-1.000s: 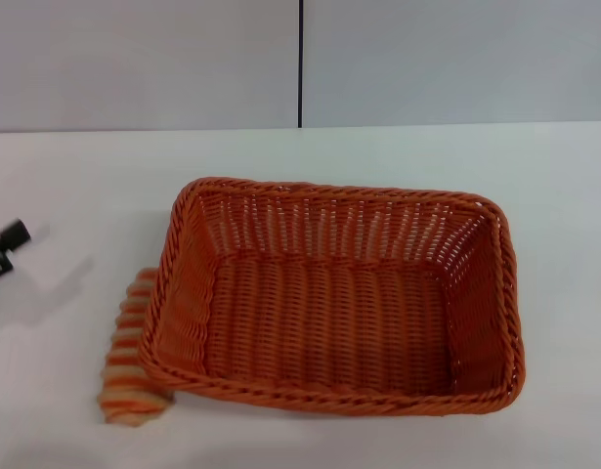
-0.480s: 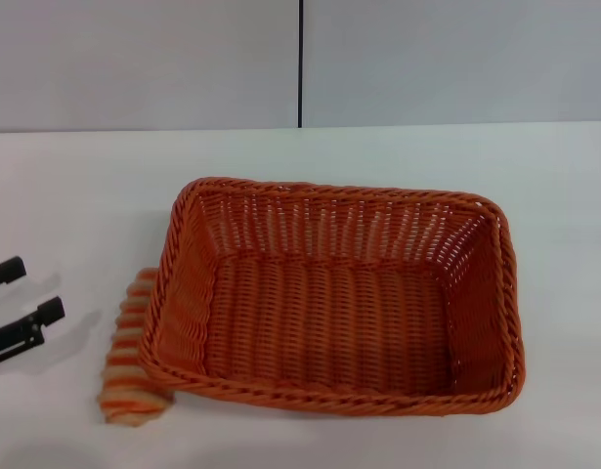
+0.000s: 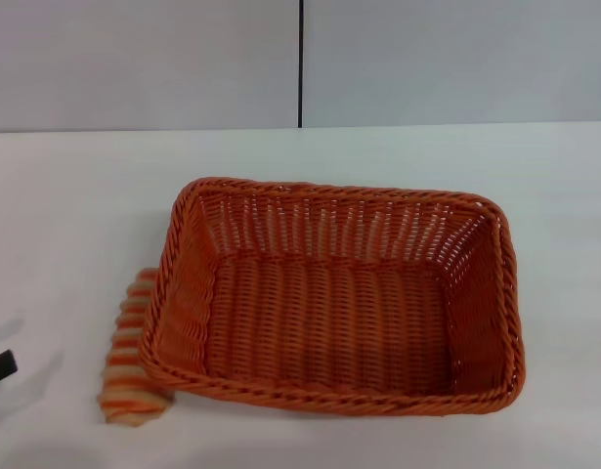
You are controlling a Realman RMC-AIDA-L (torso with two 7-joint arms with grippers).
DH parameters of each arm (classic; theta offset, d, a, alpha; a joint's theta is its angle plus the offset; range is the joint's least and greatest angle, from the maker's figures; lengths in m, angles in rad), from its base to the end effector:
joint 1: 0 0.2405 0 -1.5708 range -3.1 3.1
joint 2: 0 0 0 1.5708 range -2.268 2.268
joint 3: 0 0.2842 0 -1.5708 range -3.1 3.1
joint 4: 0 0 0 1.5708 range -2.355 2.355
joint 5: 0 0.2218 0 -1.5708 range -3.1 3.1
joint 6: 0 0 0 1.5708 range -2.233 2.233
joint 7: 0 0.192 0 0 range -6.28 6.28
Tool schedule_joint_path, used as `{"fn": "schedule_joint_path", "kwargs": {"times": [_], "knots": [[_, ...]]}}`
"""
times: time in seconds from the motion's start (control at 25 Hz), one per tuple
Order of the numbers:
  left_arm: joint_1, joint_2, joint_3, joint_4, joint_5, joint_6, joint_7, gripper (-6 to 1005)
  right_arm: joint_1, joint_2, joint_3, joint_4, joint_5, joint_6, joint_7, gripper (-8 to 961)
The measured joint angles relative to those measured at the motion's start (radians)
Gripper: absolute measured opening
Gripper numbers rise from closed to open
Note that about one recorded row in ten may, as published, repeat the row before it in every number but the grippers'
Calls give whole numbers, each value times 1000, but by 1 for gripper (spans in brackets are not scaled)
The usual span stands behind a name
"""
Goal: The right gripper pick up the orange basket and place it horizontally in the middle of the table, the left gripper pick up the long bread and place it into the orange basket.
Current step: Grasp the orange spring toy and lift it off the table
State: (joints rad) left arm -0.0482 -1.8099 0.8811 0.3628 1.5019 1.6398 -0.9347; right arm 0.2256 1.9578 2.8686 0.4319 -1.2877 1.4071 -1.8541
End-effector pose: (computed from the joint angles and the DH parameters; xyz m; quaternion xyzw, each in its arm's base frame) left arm -0.4295 0.2091 0.0383 -0.8834 -0.2642 -0.2537 0.2923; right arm 0.4320 0.3215 0.1468 -0.5946 0.3590 0.4739 0.5413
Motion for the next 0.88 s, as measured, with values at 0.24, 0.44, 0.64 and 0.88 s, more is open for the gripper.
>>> {"fn": "schedule_joint_path", "kwargs": {"times": [0.24, 0.44, 0.64, 0.88], "knots": [[33, 8, 10, 11, 20, 84, 0, 795, 11, -3, 0, 0, -18, -4, -15, 478], [19, 1, 6, 13, 87, 87, -9, 795, 19, -4, 0, -2, -21, -5, -21, 478], [-24, -29, 4, 13, 176, 76, -20, 795, 24, -6, 0, -2, -24, -8, -26, 478], [-41, -41, 4, 14, 217, 73, -15, 795, 26, -6, 0, -2, -24, -21, -26, 478]]}}
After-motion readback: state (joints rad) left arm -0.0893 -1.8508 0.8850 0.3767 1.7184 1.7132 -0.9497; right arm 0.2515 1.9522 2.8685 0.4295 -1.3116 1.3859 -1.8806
